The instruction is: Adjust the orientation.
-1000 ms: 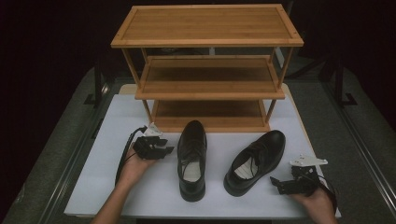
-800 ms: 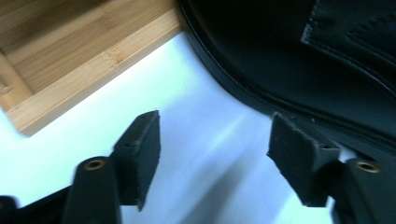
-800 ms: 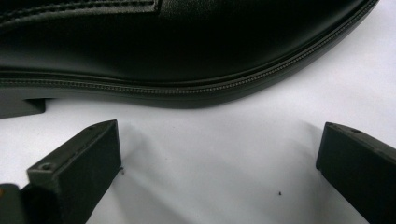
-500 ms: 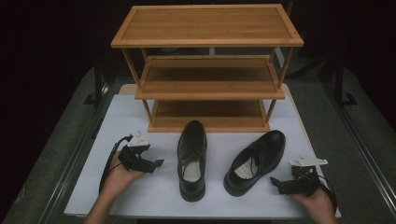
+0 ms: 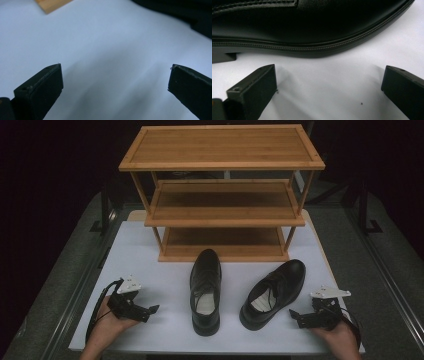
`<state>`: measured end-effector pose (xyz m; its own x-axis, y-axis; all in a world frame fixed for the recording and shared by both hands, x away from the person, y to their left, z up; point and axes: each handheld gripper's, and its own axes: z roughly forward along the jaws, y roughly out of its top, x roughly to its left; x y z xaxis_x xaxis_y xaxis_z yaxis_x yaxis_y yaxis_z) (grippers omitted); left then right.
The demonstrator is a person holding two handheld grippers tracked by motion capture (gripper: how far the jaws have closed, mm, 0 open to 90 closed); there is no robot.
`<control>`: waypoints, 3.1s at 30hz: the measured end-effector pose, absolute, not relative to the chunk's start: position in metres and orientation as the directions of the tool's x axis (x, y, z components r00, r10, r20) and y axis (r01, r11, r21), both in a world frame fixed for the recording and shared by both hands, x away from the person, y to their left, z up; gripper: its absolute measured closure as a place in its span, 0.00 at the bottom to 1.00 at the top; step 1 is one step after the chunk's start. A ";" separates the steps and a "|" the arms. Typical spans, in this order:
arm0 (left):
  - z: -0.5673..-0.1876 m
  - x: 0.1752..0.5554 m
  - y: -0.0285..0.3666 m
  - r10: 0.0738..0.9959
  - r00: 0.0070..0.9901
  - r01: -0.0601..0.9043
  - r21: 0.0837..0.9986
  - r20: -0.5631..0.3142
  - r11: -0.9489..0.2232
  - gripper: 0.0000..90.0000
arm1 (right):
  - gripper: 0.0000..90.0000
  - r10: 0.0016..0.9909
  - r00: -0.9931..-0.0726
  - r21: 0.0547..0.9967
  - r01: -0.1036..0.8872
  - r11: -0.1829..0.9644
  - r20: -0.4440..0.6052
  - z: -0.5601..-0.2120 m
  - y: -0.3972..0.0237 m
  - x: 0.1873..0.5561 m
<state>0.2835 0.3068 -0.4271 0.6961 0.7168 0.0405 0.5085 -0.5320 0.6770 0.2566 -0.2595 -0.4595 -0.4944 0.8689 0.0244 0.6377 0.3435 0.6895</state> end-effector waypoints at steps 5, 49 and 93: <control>-0.436 0.272 0.321 0.728 0.684 0.511 0.676 0.055 -0.531 0.00 | 0.00 0.869 -0.494 0.690 0.637 0.343 0.024 -0.460 -0.260 0.256; -0.451 0.267 0.329 0.738 0.674 0.530 0.689 0.012 -0.495 0.00 | 1.00 0.924 -0.378 0.742 0.634 0.216 0.053 -0.429 -0.303 0.367; -0.451 0.268 0.329 0.737 0.676 0.535 0.684 0.004 -0.495 0.00 | 1.00 0.855 -0.504 0.713 0.644 0.277 0.123 -0.433 -0.271 0.299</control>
